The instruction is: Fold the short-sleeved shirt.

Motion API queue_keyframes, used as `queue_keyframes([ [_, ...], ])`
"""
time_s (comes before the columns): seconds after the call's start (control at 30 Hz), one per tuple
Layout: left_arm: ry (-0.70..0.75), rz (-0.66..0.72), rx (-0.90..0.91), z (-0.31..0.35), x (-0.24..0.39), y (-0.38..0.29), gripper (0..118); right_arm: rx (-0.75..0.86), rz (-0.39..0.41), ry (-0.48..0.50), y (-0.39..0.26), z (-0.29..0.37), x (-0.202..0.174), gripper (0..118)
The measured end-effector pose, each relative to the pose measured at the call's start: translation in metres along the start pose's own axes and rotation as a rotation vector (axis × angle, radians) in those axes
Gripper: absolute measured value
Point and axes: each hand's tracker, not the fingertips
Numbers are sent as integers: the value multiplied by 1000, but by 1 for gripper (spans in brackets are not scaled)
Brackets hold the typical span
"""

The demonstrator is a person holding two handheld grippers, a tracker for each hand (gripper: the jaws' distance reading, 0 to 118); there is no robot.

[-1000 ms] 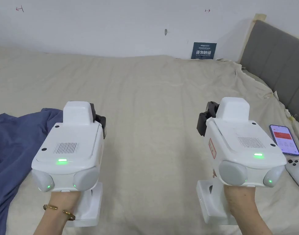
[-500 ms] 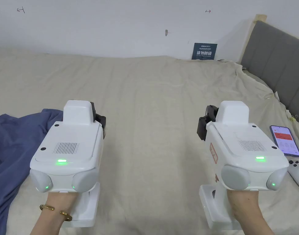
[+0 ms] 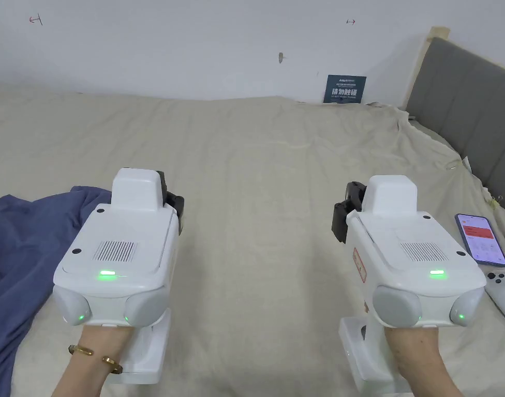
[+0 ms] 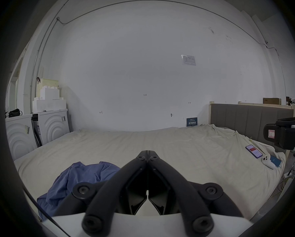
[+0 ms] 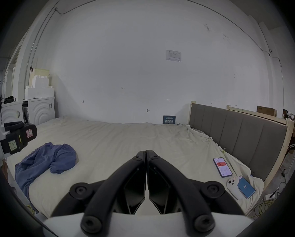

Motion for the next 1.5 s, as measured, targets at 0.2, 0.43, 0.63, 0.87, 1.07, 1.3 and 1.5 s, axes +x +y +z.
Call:
queue_keyframes([
  [0.2, -9, -4, 2, 0, 1, 1, 0, 0, 3, 2, 2, 0, 1, 0],
  [0.43, -17, -6, 4, 1, 2, 2, 0, 3, 5, 6, 5, 1, 0, 0],
  [0.63, -22, -6, 9, 2, 2, 3, 0, 7, 9, 8, 6, 1, 1, 0],
  [0.87, -25, -5, 12, 2, 4, 4, 0, 4, 12, 12, 6, 0, 1, 0],
  [1.07, -25, -1, 10, 2, 4, 4, 0, 4, 16, 16, 5, 1, 1, 0],
  [1.3, -27, 6, 15, 2, 3, 5, 0, 2, 20, 13, 6, 1, 1, 0],
  [1.5, -17, 15, 20, 4, -3, 5, 0, -4, 29, 19, 6, -1, -2, 0],
])
